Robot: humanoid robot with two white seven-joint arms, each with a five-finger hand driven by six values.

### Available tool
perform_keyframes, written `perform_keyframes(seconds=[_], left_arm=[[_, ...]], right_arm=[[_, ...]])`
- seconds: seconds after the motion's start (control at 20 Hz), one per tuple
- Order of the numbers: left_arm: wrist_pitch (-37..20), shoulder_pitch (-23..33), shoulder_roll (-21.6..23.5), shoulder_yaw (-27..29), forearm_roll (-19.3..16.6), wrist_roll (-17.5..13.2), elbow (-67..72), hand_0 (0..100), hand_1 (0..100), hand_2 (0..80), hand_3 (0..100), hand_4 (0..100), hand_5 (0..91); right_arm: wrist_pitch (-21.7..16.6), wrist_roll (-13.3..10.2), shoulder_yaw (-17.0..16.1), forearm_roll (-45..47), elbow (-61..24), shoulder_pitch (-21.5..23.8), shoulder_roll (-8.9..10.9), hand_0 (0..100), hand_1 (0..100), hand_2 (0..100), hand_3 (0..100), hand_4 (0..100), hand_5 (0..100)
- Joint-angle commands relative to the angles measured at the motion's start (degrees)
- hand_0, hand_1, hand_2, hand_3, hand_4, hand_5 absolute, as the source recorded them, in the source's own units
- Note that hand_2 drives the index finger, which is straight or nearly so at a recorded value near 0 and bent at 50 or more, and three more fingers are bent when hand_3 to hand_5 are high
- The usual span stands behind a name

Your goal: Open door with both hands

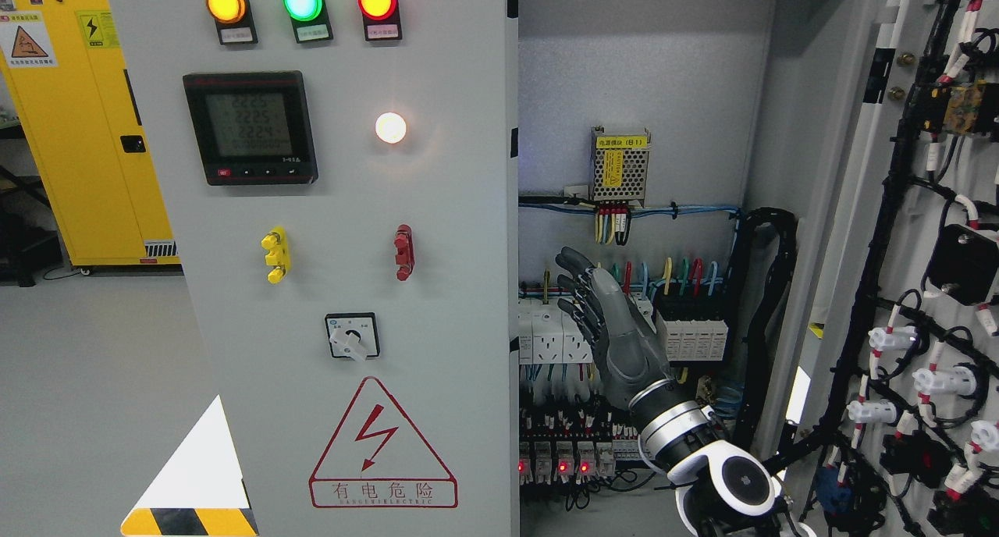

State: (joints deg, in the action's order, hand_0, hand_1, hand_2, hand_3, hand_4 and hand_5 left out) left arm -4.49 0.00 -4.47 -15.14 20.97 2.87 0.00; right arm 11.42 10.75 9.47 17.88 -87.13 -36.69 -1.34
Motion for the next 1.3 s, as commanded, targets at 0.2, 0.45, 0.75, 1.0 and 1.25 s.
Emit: perform_keyframes(seconds=[0.2,0.45,0.75,1.0,1.25], left_arm=[[0.01,-1.67,-0.02,0.02,0.04,-0.05,-0.97,0,0,0.0,8,0,0.0],[0.01,-1.67,-0.02,0.02,0.04,-0.05,-0.88,0,0,0.0,8,0,0.0],[0.01,-1.67,-0.37,0.02,0.04,-0.05,-0.96,0,0,0.0,8,0,0.0],[0.01,-1.67,-0.37,0.02,0.04,-0.05,-0.88,0,0,0.0,8,0,0.0],[0.09,-1.76,-0.37,0.02,0.04,-0.05,-0.79,0,0,0.0,8,0,0.0]], right_arm=[[1.23,0.15,2.13,1.90,-0.14,-0.92,-1.12,22,6,0,0,0,0],[1.32,1.56,2.05,2.77,0.03,-1.45,-1.03,22,6,0,0,0,0],[1.67,1.73,2.13,4.88,0.12,-1.54,-0.94,22,6,0,0,0,0],[3.17,1.82,2.22,6.03,0.38,-1.80,-0.77,22,6,0,0,0,0],[3.26,3.04,2.22,6.29,1.35,-2.59,-0.77,22,6,0,0,0,0]])
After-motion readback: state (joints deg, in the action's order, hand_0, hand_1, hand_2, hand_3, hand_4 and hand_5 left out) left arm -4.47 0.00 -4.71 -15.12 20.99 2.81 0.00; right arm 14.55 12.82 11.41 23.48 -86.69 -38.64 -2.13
